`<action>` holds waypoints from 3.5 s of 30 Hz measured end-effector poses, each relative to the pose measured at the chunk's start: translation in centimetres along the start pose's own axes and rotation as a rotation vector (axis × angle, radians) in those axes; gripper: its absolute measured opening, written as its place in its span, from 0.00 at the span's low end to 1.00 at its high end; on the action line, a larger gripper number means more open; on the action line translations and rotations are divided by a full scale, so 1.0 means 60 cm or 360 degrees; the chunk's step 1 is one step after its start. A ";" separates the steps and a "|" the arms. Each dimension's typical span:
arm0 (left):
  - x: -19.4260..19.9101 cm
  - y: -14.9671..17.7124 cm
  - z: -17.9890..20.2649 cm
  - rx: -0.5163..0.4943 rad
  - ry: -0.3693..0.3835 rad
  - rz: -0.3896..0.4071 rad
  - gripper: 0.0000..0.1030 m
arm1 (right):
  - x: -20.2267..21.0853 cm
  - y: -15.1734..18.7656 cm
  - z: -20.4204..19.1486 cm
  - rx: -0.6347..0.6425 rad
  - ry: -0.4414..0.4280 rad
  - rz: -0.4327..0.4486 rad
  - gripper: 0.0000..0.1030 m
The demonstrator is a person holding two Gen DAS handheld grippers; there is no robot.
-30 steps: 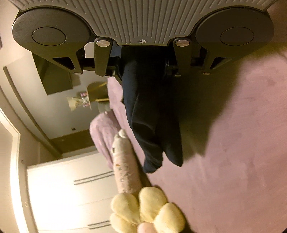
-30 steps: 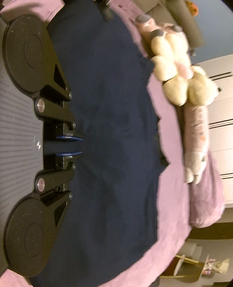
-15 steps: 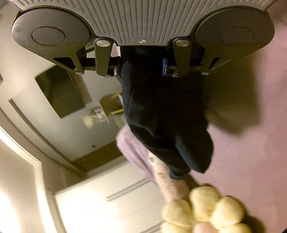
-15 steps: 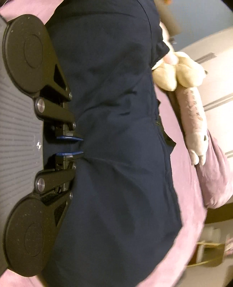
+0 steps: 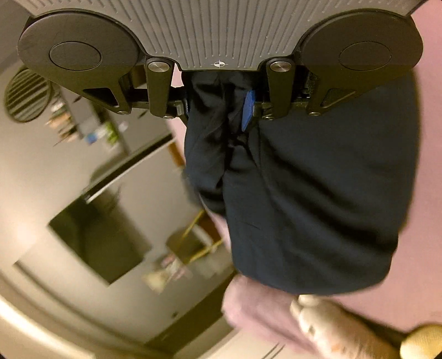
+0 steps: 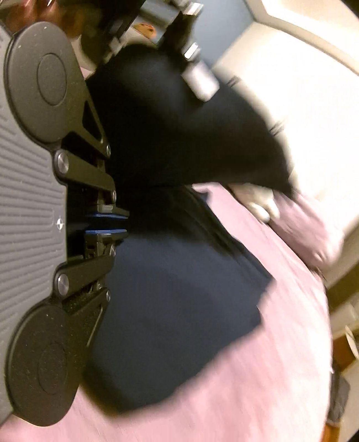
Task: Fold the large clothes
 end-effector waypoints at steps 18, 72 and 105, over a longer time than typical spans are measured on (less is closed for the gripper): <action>-0.008 0.048 0.035 -0.0207 -0.0137 -0.0056 0.70 | 0.002 -0.143 -0.022 0.0121 -0.0064 -0.0087 0.11; -0.014 0.045 -0.022 -0.0138 -0.0613 0.0231 0.86 | 0.045 -0.164 -0.089 0.0410 0.0299 0.0252 0.30; -0.164 -0.079 -0.057 -0.0217 -0.1010 0.0327 1.00 | -0.171 -0.213 0.031 0.0498 0.0662 0.0400 0.06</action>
Point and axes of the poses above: each gripper's, at about its wrist camera, not at the fingertips, and x roughly against the way its jaws point, z to its right, y to its underside, the point moved 2 cm from there along -x, roughly the way its jaws point, and after that the axes turned 13 degrees about -z, right-handed, at the moved point
